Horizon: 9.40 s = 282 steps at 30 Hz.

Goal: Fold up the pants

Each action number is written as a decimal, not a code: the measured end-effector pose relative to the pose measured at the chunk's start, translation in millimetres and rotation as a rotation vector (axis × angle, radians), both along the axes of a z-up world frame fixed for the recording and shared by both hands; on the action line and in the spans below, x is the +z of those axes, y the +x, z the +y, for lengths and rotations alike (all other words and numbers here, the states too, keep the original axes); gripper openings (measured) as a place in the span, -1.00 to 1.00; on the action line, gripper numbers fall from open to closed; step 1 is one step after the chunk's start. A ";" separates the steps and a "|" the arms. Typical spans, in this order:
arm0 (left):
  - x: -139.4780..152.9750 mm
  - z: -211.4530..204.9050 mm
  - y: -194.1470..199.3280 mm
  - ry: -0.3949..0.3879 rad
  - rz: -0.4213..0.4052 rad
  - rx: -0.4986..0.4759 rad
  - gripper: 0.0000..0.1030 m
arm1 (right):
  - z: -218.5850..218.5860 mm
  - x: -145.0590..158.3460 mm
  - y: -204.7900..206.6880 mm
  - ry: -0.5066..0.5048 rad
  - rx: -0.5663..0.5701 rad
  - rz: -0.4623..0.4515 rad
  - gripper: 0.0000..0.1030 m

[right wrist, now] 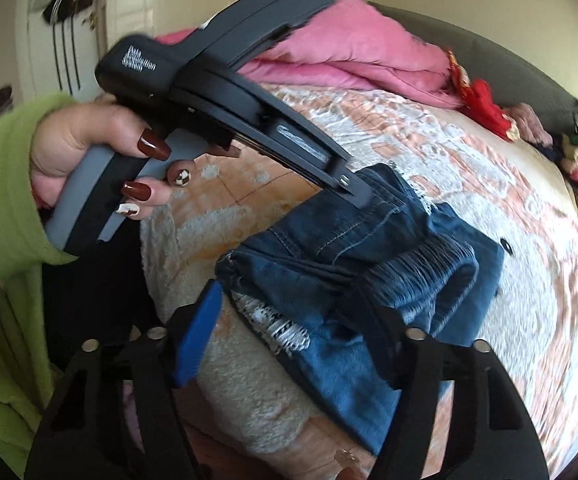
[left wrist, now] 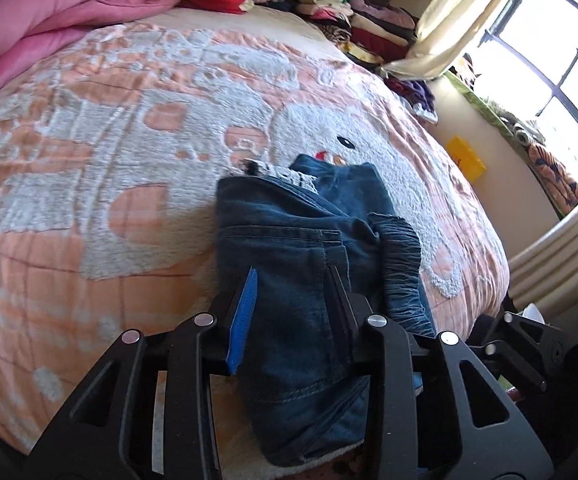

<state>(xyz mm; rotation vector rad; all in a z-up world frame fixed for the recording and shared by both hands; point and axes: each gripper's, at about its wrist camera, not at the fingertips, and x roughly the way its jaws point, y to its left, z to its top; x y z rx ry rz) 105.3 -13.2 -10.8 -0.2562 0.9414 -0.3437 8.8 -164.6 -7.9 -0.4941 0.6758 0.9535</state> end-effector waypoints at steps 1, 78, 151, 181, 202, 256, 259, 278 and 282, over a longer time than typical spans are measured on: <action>-3.4 -2.2 3.4 0.008 0.010 -0.003 -0.48 | 3.6 -1.9 0.9 -0.010 0.014 0.003 0.21; 53.3 -2.2 -54.8 0.154 -0.194 0.064 0.81 | -102.1 67.3 19.1 0.263 -0.427 -0.029 0.80; 5.0 -20.8 34.3 0.011 -0.070 0.115 -0.31 | -59.6 8.9 142.4 0.286 -0.389 0.175 -0.54; -18.5 -15.8 86.7 0.108 -0.032 0.172 0.09 | -56.6 -27.0 199.5 0.123 -0.584 0.173 0.00; 30.8 -9.7 20.6 0.157 -0.162 0.205 0.81 | -101.7 30.9 130.7 0.289 -0.631 0.057 0.91; -2.0 -2.6 -64.5 0.205 -0.069 0.224 0.81 | -116.4 9.1 46.9 0.202 -0.673 0.065 0.91; -2.4 -3.0 -64.4 0.206 -0.071 0.225 0.81 | -116.9 9.7 46.4 0.202 -0.675 0.063 0.91; 0.2 -2.8 -65.6 0.216 -0.072 0.227 0.81 | -121.4 13.7 43.5 0.202 -0.703 0.057 0.91; 0.9 -2.5 -66.9 0.220 -0.069 0.230 0.81 | -121.6 13.8 43.2 0.200 -0.705 0.053 0.91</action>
